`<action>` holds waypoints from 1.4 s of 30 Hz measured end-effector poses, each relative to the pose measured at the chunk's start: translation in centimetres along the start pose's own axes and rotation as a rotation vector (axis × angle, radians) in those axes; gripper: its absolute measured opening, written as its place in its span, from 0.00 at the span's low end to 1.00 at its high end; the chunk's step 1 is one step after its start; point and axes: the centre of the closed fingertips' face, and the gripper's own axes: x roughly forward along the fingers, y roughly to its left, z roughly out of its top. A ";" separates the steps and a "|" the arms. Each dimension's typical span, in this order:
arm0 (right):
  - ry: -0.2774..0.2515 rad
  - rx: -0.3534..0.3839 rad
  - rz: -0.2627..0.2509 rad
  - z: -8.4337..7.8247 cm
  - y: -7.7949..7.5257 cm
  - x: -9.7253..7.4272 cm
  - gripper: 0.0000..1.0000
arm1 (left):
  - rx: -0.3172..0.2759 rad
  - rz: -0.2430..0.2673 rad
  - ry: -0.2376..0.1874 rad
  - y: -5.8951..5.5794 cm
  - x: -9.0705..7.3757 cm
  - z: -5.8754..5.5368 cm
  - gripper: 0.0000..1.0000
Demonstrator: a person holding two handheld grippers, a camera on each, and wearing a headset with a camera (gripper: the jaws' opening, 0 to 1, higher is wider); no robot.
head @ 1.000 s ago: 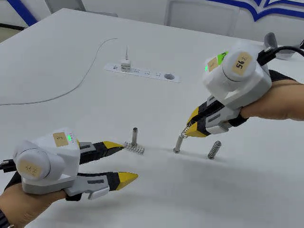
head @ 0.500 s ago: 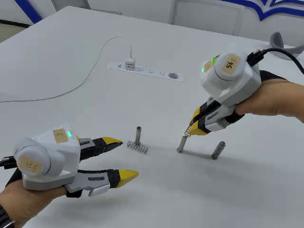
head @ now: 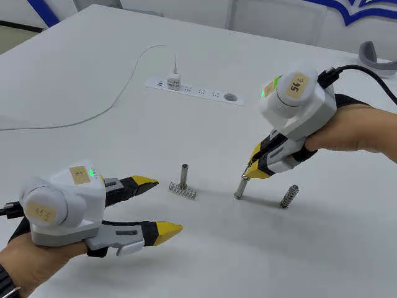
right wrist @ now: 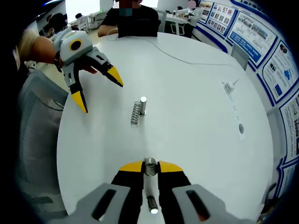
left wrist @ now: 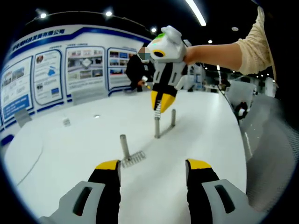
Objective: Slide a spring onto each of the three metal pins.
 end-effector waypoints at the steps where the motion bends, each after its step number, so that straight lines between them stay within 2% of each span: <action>1: 0.004 0.001 0.002 -0.1 0.0 0.1 0.12 | -0.001 0.001 0.000 0.0 0.0 0.0 0.57; 17: 0.047 0.014 0.041 -0.5 0.4 2.6 0.12 | -0.016 0.004 0.001 0.2 0.2 0.0 0.60; 28: 0.069 0.021 0.044 -1.3 0.5 4.2 0.12 | -0.022 0.006 0.003 0.4 0.2 -0.2 0.60; 42: 0.074 0.027 0.038 -1.4 0.3 5.0 0.13 | -0.024 0.009 0.005 0.5 0.1 -0.3 0.60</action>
